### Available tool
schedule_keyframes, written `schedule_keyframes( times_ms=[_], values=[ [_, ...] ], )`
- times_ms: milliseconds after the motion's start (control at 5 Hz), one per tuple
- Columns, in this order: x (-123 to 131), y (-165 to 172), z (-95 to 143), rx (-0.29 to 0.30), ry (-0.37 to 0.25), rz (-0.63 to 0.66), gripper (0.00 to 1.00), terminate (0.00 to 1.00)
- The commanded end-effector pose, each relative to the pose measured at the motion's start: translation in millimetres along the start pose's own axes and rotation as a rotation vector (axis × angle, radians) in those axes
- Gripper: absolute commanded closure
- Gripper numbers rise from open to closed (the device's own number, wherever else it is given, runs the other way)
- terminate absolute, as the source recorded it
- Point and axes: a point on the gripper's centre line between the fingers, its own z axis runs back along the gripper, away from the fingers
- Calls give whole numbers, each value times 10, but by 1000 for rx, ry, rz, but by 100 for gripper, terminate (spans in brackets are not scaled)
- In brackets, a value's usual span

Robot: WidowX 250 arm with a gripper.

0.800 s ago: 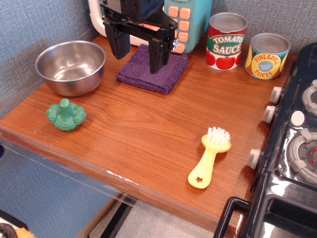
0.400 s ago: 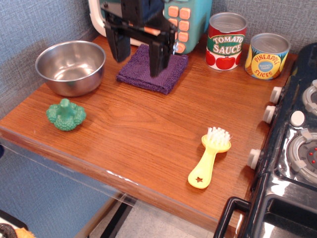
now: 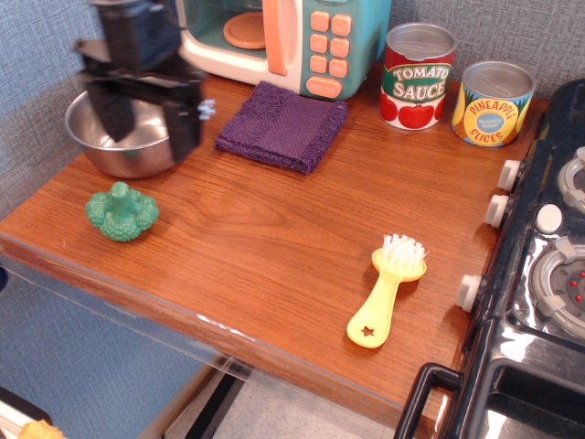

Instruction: Move the green vegetable onto the purple towel.

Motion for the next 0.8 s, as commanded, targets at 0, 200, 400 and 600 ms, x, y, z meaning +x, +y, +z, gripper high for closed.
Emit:
schedule_keyframes(
  times_ms=[0, 200, 400, 600],
  values=[
    [-223, 442, -42, 79, -14, 14, 0, 0],
    [-154, 427, -220, 71, 39, 30, 0, 0],
    [-66, 370, -300, 72, 57, 27, 0, 0],
    [-26, 335, -398, 85, 80, 17, 0, 0]
  ],
)
